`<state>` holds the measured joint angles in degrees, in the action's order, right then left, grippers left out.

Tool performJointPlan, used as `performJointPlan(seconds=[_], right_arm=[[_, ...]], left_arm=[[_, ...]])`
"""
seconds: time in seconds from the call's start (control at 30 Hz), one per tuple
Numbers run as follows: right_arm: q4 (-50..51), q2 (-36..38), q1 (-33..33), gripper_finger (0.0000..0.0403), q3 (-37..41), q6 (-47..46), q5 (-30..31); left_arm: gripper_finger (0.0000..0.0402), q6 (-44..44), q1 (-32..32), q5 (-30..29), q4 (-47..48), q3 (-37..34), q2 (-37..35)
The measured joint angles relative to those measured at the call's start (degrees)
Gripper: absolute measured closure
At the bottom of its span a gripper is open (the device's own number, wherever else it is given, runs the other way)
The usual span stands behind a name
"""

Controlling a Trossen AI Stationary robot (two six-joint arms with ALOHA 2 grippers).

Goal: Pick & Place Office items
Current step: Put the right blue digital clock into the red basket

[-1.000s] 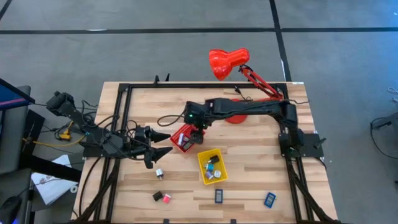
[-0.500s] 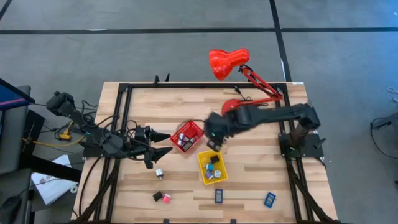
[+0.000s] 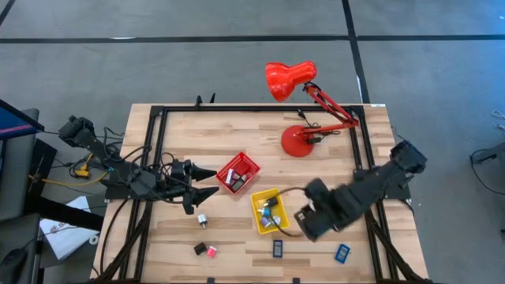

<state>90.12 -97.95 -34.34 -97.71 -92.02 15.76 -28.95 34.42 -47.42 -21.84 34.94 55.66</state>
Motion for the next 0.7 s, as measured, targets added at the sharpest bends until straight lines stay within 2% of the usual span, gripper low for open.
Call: performJointPlan(seconds=[0.33, 0.43, 0.7], right_arm=[[-0.33, -0.13, -13.31, 0.0143, 7.57, -36.43, -10.87], [-4.46, -0.11, -16.00, 0.0143, 10.04, -39.84, -15.09], [-20.70, -0.37, -15.65, 0.0143, 20.87, -42.00, -16.86]], left_arm=[[0.0078, -0.02, 0.01, 1.51, -0.03, 0.00, 0.00], [0.0078, -0.02, 0.00, 1.64, -0.03, 0.00, 0.01], [0.0078, -0.02, 0.01, 1.77, -0.05, 0.00, 0.00]])
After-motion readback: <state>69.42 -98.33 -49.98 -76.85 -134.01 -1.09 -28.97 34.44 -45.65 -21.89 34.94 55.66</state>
